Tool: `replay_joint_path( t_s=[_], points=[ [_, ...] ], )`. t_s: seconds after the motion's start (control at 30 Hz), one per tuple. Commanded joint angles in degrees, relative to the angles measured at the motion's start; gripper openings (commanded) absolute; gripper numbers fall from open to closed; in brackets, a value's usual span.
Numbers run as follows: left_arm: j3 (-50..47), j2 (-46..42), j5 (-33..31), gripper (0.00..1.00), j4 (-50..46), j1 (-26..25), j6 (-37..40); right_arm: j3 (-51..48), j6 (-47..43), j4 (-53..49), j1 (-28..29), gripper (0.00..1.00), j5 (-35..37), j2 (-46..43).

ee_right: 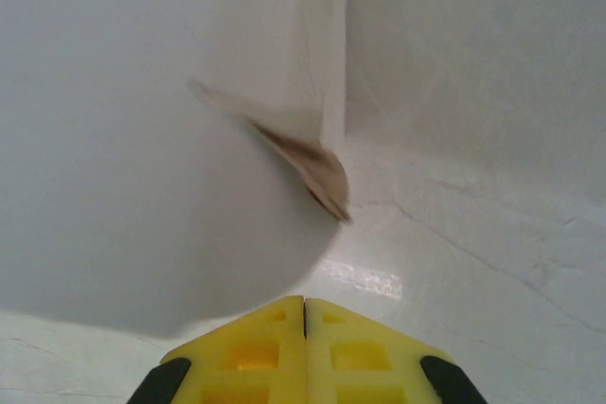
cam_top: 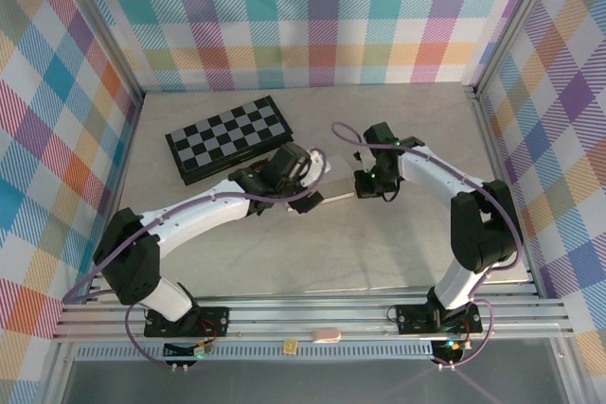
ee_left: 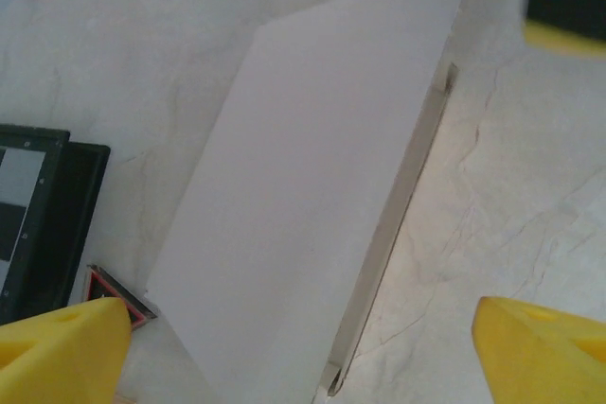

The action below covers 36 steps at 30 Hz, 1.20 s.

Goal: Fold the paper box

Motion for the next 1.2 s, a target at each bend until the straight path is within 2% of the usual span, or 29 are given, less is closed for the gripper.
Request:
replay_joint_path(
  t_s=[0.0,0.17,0.27,0.33,0.47,0.57,0.63,0.7,0.83,0.9,1.1,1.17],
  points=[
    [2.0,-3.2,3.5,0.88,-2.1,4.0,-15.1,-1.8,0.8,2.0,0.6,0.00,-0.5,0.4],
    [6.9,-1.1,7.0,0.82,-11.0,9.4,-29.4,-2.1,1.3,2.3,0.9,0.00,-0.6,1.3],
    [9.0,-0.2,8.6,0.81,-15.3,13.0,-36.3,-1.0,2.4,0.9,1.0,0.00,0.7,-2.0],
    [10.9,0.7,11.7,0.78,-19.2,16.7,-41.9,1.9,3.2,-1.7,0.7,0.04,2.2,-5.1],
    [12.8,1.7,18.0,0.73,-22.9,21.6,-50.8,7.5,3.9,-6.0,-2.1,0.20,0.0,-9.0],
    [12.7,2.6,22.6,0.70,-23.5,22.8,-56.1,11.9,5.8,-7.3,-5.6,0.40,-5.4,-9.5],
    [12.1,3.9,25.1,0.70,-22.7,22.8,-58.6,15.0,8.2,-8.0,-8.1,0.48,-9.4,-7.3],
    [10.9,5.2,26.8,0.70,-20.5,22.8,-60.6,18.9,10.8,-9.5,-9.6,0.52,-12.6,-2.9],
    [9.4,8.8,29.9,0.65,-16.2,22.7,-62.7,28.2,11.8,-15.6,-9.8,0.49,-19.5,10.0],
    [8.6,10.0,30.2,0.64,-14.3,22.7,-62.7,28.8,12.1,-15.6,-9.8,0.47,-20.8,13.3],
    [6.7,13.4,32.5,0.56,-8.1,22.3,-64.3,28.4,12.0,-14.3,-8.8,0.44,-23.5,17.6],
    [6.2,13.7,32.5,0.54,-6.9,22.0,-64.9,28.2,12.0,-14.4,-8.3,0.39,-23.7,18.5]
  ],
)
